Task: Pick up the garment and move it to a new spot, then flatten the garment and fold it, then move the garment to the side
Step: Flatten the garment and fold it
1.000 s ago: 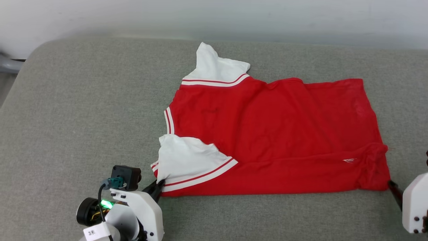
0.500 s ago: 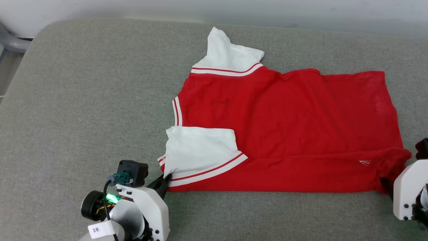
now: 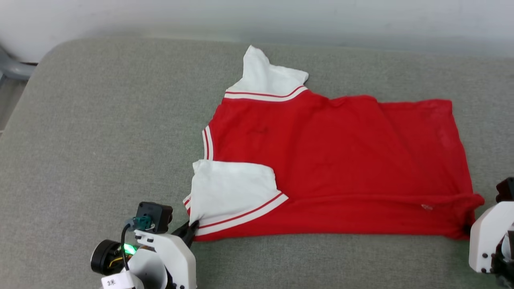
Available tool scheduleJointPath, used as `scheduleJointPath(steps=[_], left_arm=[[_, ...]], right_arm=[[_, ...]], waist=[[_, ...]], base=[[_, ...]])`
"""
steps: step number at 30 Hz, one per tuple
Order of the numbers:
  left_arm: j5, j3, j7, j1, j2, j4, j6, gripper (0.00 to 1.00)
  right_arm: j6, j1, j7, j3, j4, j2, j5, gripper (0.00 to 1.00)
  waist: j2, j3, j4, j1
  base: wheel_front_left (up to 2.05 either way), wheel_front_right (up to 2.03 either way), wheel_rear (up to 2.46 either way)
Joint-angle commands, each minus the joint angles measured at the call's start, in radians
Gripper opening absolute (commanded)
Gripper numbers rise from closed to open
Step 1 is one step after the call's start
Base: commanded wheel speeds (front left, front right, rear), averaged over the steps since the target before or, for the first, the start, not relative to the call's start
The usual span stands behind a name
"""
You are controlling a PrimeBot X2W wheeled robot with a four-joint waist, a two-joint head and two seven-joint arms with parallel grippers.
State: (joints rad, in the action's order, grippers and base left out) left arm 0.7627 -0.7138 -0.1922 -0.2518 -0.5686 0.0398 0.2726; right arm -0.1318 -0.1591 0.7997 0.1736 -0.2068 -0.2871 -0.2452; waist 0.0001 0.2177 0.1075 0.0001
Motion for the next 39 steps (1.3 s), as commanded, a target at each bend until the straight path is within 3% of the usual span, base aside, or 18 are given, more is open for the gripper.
scheduleJointPath(steps=[1, 11, 19, 30, 31, 32, 33, 34, 35, 39], left_arm=[[0.006, -0.001, -0.005, 0.017, -0.011, 0.005, 0.005, 0.00], [0.031, -0.023, -0.037, 0.122, -0.053, -0.040, 0.031, 0.00], [0.057, -0.046, -0.075, 0.189, -0.076, -0.074, 0.043, 0.00], [0.064, -0.074, -0.110, 0.150, -0.051, -0.006, 0.009, 0.00], [0.061, -0.074, -0.108, 0.148, -0.050, -0.002, 0.009, 0.23], [0.059, -0.075, -0.104, 0.147, -0.050, 0.000, 0.009, 0.56], [0.054, -0.075, -0.099, 0.146, -0.050, 0.002, 0.012, 1.00], [0.053, -0.074, -0.096, 0.146, -0.050, 0.003, 0.015, 1.00], [0.052, -0.074, -0.096, 0.147, -0.051, 0.002, 0.017, 1.00], [0.048, -0.064, -0.084, 0.146, -0.057, -0.014, 0.029, 1.00]], right_arm=[[0.002, 0.041, 0.002, 0.011, -0.010, 0.002, -0.007, 0.00], [0.002, 0.190, 0.050, 0.074, 0.114, 0.036, -0.048, 0.00], [0.002, 0.317, 0.114, 0.126, 0.217, 0.083, -0.035, 0.00], [0.002, 0.251, 0.033, 0.105, 0.111, 0.105, -0.015, 0.00], [0.002, 0.249, 0.028, 0.104, 0.105, 0.102, -0.016, 0.00], [0.002, 0.247, 0.024, 0.104, 0.099, 0.100, -0.017, 0.00], [0.002, 0.244, 0.019, 0.105, 0.096, 0.097, -0.018, 0.00], [0.002, 0.242, 0.013, 0.104, 0.096, 0.091, -0.015, 0.32], [0.002, 0.240, 0.007, 0.103, 0.096, 0.087, -0.015, 1.00], [0.002, 0.240, 0.007, 0.094, 0.109, 0.077, -0.027, 1.00]], waist=[[-0.0001, -0.030, -0.016, -0.0001], [-0.0001, -0.134, -0.043, -0.0001], [-0.0001, -0.150, -0.057, -0.0001], [-0.0001, -0.106, -0.063, -0.0001], [-0.0001, -0.107, -0.062, -0.0001], [-0.0001, -0.110, -0.061, -0.0001], [-0.0001, -0.113, -0.060, -0.0001], [-0.0001, -0.117, -0.060, -0.0001], [-0.0001, -0.121, -0.060, -0.0001], [-0.0001, -0.131, -0.060, -0.0001]], base=[[0.00, 0.00, 0.00], [0.00, 0.00, 0.00], [0.00, 0.00, 0.00], [0.00, 0.00, 0.00], [0.00, 0.00, 0.00], [0.00, 0.00, 0.00], [0.00, 0.00, 0.00], [0.00, 0.00, 0.00], [0.00, 0.00, 0.00], [0.00, 0.00, 0.00]])
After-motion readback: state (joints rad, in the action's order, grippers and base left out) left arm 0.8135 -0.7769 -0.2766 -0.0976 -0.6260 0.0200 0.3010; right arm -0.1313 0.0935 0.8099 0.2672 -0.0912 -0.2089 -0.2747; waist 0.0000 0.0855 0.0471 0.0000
